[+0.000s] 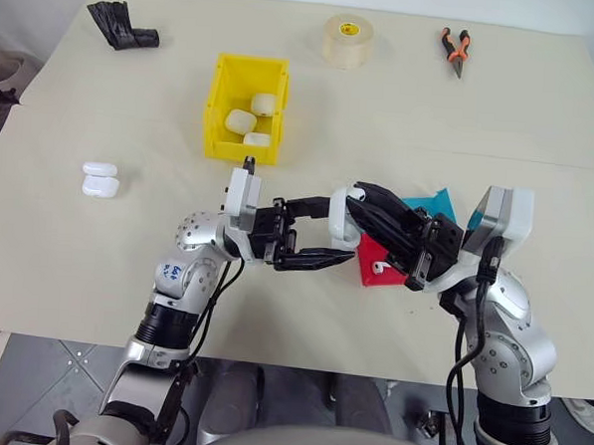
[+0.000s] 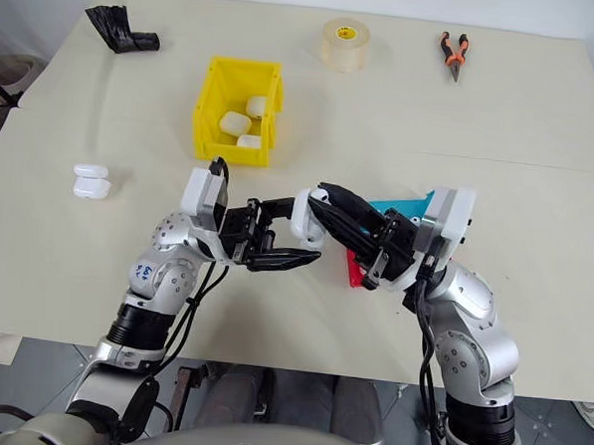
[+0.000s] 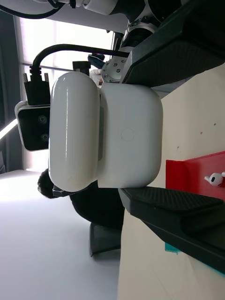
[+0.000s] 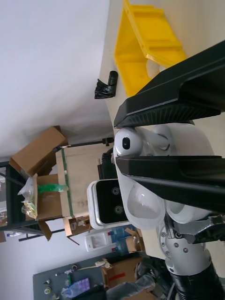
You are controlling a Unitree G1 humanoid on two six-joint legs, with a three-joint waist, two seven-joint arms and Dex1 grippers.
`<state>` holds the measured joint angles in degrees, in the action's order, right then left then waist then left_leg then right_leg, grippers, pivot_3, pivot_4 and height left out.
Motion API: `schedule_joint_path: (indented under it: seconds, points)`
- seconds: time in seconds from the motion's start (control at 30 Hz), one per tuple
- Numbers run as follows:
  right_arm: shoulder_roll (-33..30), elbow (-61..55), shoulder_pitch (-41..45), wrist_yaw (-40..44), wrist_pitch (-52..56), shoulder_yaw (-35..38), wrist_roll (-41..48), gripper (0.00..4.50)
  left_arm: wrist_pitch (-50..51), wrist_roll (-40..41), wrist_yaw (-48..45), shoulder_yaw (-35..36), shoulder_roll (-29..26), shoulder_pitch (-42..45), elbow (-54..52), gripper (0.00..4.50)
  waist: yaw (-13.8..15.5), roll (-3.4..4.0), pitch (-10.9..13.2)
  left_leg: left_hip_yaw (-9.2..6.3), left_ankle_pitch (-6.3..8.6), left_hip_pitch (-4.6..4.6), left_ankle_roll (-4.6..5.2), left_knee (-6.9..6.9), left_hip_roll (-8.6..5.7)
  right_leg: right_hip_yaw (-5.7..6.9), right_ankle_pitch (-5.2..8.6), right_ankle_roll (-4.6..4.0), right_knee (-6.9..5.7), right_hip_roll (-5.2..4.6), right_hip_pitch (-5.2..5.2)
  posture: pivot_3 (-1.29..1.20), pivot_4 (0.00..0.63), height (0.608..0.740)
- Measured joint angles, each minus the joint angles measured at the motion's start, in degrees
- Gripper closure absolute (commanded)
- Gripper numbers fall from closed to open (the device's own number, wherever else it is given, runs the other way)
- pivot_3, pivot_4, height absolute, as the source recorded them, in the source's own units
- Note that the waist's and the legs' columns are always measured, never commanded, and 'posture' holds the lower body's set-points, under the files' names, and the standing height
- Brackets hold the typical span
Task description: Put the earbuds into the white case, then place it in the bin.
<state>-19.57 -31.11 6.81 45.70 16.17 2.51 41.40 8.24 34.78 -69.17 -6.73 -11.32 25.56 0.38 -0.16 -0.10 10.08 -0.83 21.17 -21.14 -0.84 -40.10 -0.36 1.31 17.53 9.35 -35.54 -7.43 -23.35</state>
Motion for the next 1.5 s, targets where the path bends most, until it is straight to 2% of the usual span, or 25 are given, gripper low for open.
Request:
schedule_joint_path:
  seconds: [0.23,0.47,0.6,0.83,0.87,1.03,1.17,1.4,1.5]
  points:
    - [-5.1,0.7,-1.1,3.6,-2.6,-0.2,-1.7,3.93,0.0,-1.1,-0.4,-0.8,0.0,-0.2,0.2,1.72,0.1,0.0,0.0,0.01,0.0,0.0,0.0,0.0,0.0,0.0,0.0,0.0,0.01,0.0,0.01,0.0,0.15,0.74]
    - [-7.2,2.3,-0.6,5.2,-1.5,0.2,0.6,3.93,-0.1,-1.4,-0.3,-0.7,0.1,-0.2,0.4,1.72,0.0,0.0,0.0,0.0,0.0,0.0,0.0,0.0,0.01,0.01,0.0,0.0,0.01,0.0,0.0,0.0,0.15,0.74]
    - [-7.5,3.3,0.4,5.2,0.2,0.4,2.5,2.68,-0.8,-1.4,-0.1,0.6,0.1,-0.2,0.4,1.72,0.1,0.0,0.0,-0.02,0.0,0.0,0.0,0.0,0.01,0.0,0.0,0.0,0.02,0.0,0.0,0.0,0.15,0.74]
    - [-10.1,4.3,2.6,7.0,2.0,1.0,4.0,0.26,-2.0,-1.4,0.5,2.0,1.1,-0.1,0.4,1.72,0.2,0.0,0.0,-0.02,0.0,-0.01,0.01,-0.01,0.0,0.01,0.0,0.0,0.03,-0.02,0.01,0.0,0.15,0.74]
    - [-10.9,4.5,2.8,7.4,2.6,1.0,3.9,0.04,-2.3,-1.3,0.5,2.0,1.3,0.0,0.4,1.72,0.2,0.0,0.0,-0.02,0.0,-0.02,0.01,-0.02,-0.01,0.02,0.0,0.0,0.04,-0.02,0.02,0.0,0.15,0.74]
    - [-18.3,7.2,2.4,11.1,2.7,6.6,3.5,0.04,-4.6,-1.5,0.0,2.3,0.4,-0.9,0.4,1.72,0.2,-0.01,0.0,0.0,0.01,-0.02,0.02,0.0,-0.01,0.04,0.0,0.0,0.08,-0.02,0.03,0.0,0.15,0.74]
    - [-24.9,14.0,-1.7,18.4,-0.9,11.0,-0.4,0.04,-8.3,-2.8,-2.3,2.5,-2.0,-3.4,0.9,1.72,0.3,-0.01,0.0,0.07,0.01,-0.02,0.04,0.02,-0.01,0.02,0.0,0.0,0.1,-0.03,0.04,0.0,0.15,0.74]
    - [-30.1,27.2,-2.6,28.0,-9.5,12.6,-8.1,0.04,-13.5,-4.4,-3.6,2.2,-1.9,-5.0,2.7,1.72,0.2,-0.01,0.0,0.1,0.0,0.01,0.05,0.01,0.01,0.01,0.0,0.01,0.08,-0.02,0.04,0.0,0.15,0.74]
    - [-30.9,31.0,-0.2,30.2,-11.3,12.1,-10.1,0.04,-15.0,-4.9,-3.5,2.1,-1.2,-5.1,2.7,1.72,0.0,0.0,0.0,0.15,0.0,0.04,0.05,0.0,0.03,-0.01,-0.01,0.01,0.08,-0.03,0.03,0.0,0.15,0.74]
